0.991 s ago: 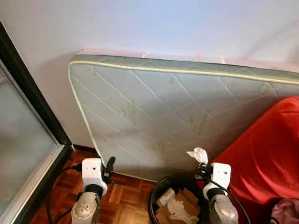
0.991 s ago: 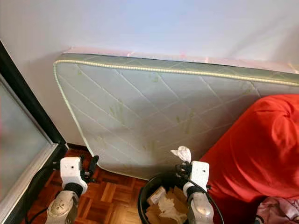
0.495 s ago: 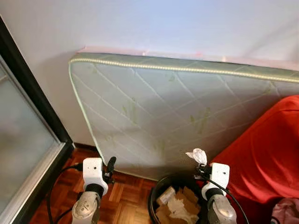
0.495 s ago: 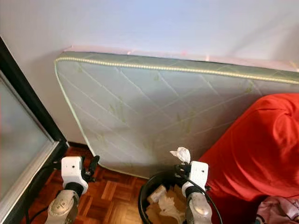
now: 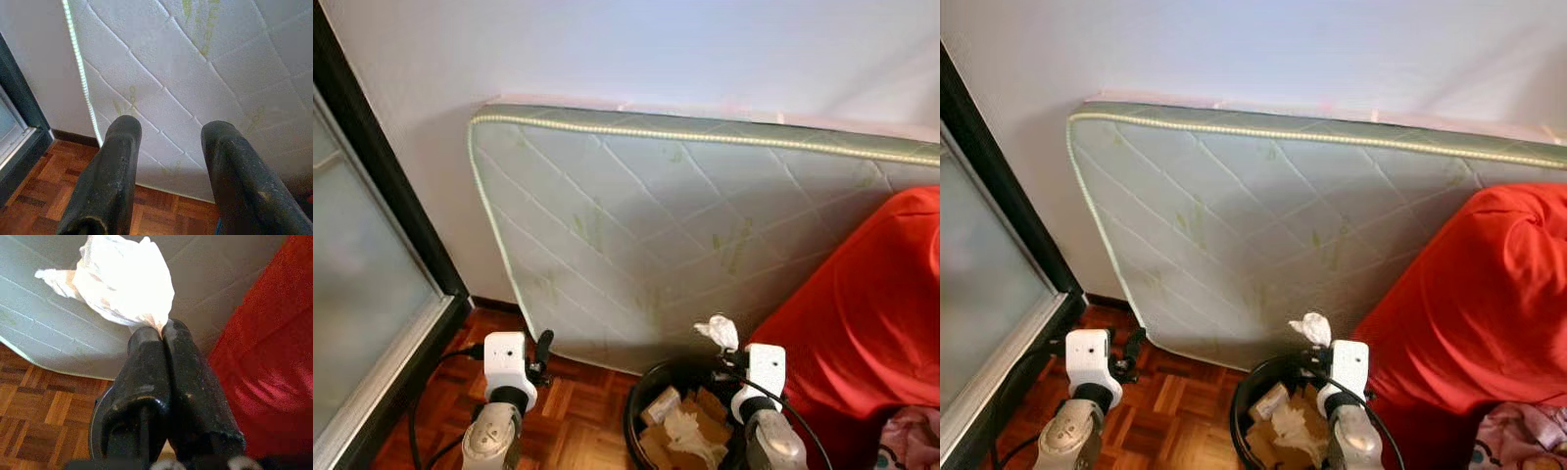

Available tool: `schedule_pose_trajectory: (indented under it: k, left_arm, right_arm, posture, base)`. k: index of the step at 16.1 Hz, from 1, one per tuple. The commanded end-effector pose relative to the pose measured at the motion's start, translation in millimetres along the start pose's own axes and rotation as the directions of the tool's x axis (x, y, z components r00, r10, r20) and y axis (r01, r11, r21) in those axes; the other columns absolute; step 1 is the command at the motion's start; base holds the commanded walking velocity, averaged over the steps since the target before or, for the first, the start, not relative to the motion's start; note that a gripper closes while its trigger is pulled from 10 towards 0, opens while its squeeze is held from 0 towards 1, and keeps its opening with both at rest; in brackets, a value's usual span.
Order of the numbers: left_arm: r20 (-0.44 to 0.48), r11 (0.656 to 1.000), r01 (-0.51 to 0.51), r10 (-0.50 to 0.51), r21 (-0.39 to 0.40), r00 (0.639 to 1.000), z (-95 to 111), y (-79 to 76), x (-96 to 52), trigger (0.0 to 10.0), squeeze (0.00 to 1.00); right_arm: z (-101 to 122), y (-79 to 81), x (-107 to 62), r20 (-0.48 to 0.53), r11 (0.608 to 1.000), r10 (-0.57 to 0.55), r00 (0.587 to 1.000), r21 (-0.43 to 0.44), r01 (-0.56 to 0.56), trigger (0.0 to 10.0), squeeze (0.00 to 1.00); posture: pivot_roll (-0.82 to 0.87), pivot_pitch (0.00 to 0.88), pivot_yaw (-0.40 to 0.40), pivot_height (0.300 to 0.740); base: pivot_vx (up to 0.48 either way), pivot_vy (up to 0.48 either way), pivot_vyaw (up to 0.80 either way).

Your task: Clean up the room

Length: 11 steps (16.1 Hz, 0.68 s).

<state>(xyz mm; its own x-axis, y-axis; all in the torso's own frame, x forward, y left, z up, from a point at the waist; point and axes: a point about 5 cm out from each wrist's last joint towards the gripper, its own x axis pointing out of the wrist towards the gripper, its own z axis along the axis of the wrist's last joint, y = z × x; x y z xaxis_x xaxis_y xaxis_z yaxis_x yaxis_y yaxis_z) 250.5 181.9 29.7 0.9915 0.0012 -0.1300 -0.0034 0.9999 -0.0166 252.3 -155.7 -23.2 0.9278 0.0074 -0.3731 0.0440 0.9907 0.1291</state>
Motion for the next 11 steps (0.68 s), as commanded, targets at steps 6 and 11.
schedule_pose_trajectory:
  k: [6, 11]
  left_arm:
    - [-0.006, 1.0, -0.017, 0.017, -0.019, 1.0, -0.5, 2.7, 1.3, 10.0, 0.0]
    - [-0.009, 0.999, -0.019, 0.019, -0.028, 1.0, -1.2, 3.5, 1.5, 10.0, 0.0]
  right_arm:
    - [3.8, 0.3, 3.7, 0.004, 1.0, 0.018, 1.0, 0.0, -0.018, 10.0, 0.0]
    - [1.3, 0.5, 4.2, -0.017, 1.0, 0.025, 1.0, -0.002, -0.025, 10.0, 0.0]
  posture:
    - [0.03, 0.024, -0.013, 0.651]
    - [0.03, 0.025, -0.014, 0.651]
  base:
    - [0.0, 0.0, 0.0]
    - [0.0, 0.0, 0.0]
